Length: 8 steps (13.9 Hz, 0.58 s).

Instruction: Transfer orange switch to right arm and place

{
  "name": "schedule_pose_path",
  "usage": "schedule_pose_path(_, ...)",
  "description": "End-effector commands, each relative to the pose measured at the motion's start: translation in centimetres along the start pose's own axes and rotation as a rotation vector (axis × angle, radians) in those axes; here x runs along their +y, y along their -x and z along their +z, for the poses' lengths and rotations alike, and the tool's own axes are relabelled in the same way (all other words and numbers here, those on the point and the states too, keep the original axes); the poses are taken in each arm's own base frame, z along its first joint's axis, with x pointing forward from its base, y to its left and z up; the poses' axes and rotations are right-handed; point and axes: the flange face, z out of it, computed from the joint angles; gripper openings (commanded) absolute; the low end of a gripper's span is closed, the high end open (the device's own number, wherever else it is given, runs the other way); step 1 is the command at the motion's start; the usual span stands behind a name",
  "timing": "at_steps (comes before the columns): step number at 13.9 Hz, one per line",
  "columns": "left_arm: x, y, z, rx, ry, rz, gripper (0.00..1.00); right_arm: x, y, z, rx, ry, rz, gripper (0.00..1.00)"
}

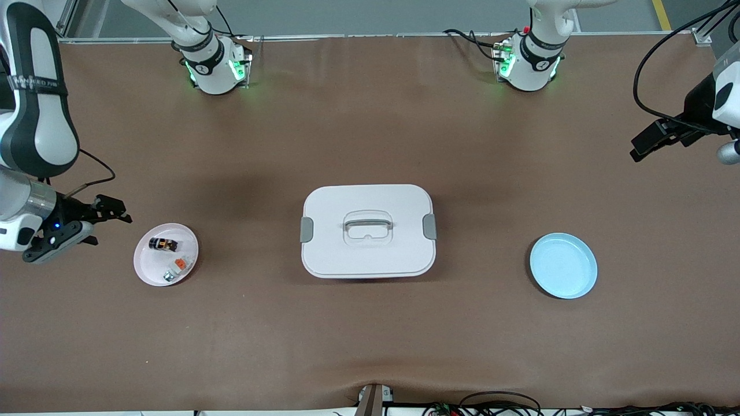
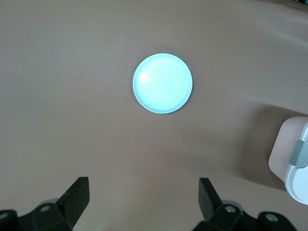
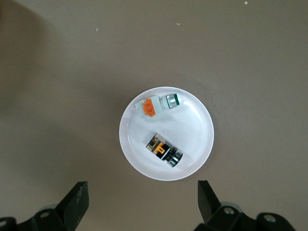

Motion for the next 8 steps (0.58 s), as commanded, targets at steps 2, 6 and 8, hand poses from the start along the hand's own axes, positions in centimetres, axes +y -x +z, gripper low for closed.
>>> schedule_pose_path(2, -0.2, 0.5, -0.9, 0.013, 0.021, -0.011, 1.00, -3.3, -0.1, -3.3, -0.032, 0.041, 0.284, 1.00)
schedule_pose_path(6, -0.3, 0.5, -1.1, 0.015, 0.022, -0.009, 1.00, -4.2, -1.3, -7.4, -0.063, 0.076, 0.509, 1.00)
schedule_pose_path(8, -0.4, 0.5, -1.2, 0.017, 0.023, -0.008, 1.00, -4.9, -2.1, -8.1, -0.045, 0.084, 0.541, 1.00)
